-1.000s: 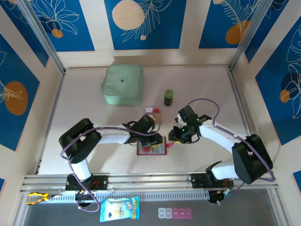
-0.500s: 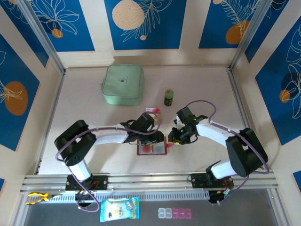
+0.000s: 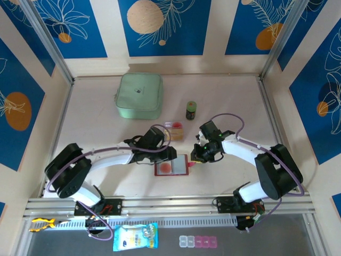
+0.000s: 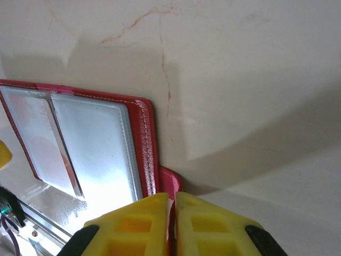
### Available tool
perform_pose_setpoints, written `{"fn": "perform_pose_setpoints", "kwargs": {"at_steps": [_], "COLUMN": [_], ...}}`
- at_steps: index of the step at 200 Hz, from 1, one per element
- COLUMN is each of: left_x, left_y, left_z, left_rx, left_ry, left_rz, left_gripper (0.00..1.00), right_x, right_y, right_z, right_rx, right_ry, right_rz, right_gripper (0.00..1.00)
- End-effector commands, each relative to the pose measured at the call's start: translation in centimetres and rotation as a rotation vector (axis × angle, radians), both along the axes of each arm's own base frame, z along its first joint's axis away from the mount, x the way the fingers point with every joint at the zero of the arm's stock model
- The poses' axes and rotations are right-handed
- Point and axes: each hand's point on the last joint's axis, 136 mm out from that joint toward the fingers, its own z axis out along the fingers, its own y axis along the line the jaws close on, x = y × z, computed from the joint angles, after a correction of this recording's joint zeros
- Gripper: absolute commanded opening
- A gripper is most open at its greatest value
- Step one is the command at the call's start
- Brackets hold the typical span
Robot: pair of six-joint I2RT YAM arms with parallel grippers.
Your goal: Take the credit cards out of the card holder
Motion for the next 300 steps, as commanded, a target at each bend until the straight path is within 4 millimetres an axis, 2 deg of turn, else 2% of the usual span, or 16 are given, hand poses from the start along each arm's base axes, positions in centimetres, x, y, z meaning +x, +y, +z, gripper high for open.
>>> {"fn": "perform_pose_setpoints", "kwargs": {"at_steps": [1,105,185,204,230,261,279,300], "left_x": [-0.1,-0.5,-1.0,-1.2,-1.5,-1.9,-2.0,-2.1], "left_y": [1.7,5.6,7.0,7.3,7.7,8.1,8.3,8.3], "left_z": [-0.3,-1.8,-2.7,-3.1,-3.4,-3.7,-3.8,-3.6], "left_rx": [0.031,0.071,0.058,0.064,0.078,0.073,0.071,0.065], "left_ry": [-0.014,0.007,0.026,0.031,0.034,0.034,0.036,0.029], "left_rz": [0.012,0.049,0.060,0.062,0.064,0.074,0.082,0.084], "left_gripper": [0.49,0.40,0.35,0.31,0.27,0.24,0.23,0.23], "right_x": [-0.4,-0.2,0.1,0.1,0.3,0.7,0.9,1.0], "right_y": [0.9,2.4,3.3,3.3,2.4,1.7,2.2,3.7], "right_z": [0.0,0.6,0.6,0.8,1.8,4.0,5.3,6.6], "right_rx": [0.026,0.024,-0.002,-0.014,-0.068,-0.110,-0.086,-0.028], "right_ry": [0.030,0.031,0.037,0.034,0.012,-0.040,-0.064,-0.075], "right_rz": [0.010,0.023,0.038,0.042,0.044,0.047,0.045,0.055], "right_gripper": [0.12,0.11,0.11,0.13,0.19,0.23,0.23,0.24]}}
